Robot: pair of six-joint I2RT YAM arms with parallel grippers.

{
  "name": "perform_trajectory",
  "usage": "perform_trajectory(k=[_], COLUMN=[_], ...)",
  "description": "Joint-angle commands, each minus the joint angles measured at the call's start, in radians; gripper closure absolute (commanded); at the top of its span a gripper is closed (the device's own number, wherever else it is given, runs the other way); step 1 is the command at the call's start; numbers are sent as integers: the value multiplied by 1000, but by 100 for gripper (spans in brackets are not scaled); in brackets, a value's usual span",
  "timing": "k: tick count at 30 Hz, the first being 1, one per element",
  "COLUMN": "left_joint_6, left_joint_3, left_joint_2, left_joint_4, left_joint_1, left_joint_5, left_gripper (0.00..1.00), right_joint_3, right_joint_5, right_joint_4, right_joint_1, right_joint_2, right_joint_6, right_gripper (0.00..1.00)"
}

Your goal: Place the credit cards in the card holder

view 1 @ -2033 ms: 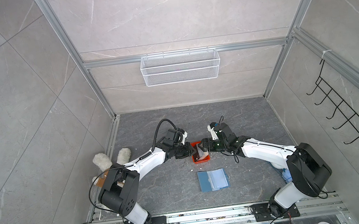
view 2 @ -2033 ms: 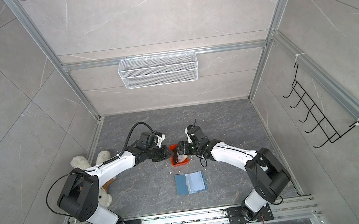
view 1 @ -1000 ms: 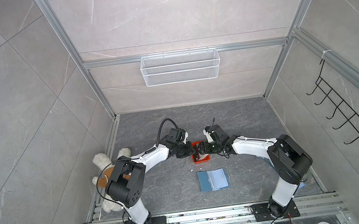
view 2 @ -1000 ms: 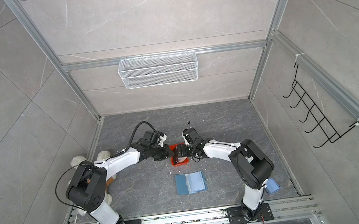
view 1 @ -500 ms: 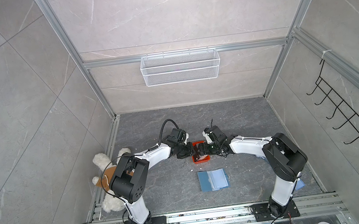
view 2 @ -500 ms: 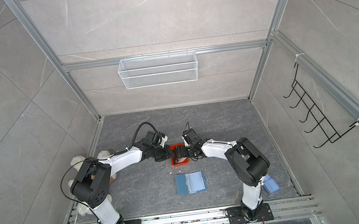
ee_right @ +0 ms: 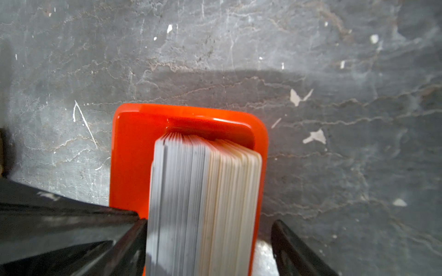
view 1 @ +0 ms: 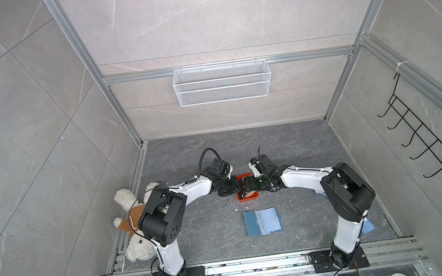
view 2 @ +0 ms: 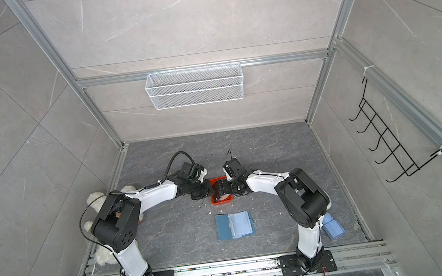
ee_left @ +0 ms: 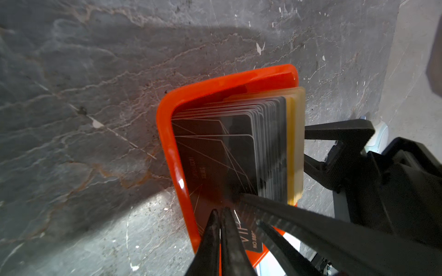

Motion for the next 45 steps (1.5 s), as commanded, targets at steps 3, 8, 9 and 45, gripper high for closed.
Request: perform_trajectory(k=[3,8,9,45], left_joint_6=[23,22,22,21], left_joint_3=[26,26,26,65], left_joint_2=[2,2,2,59], left_joint_4=[-17,-18,-19,-61], left_joint_1=[3,2,3,-4], left_joint_5=[-9,-10,-10,-18], left_gripper=[91,92,91,85], right_joint_3=[16,16,15,-22], right_joint_5=[32,39,40,139], right_joint_4=[-28,-29,-30,-69], right_joint_1=[5,8,7,11], right_joint_2=[12,11,12,-107], right_joint_6=[-29,-34,-34,-42], right_gripper=[19,20,20,22])
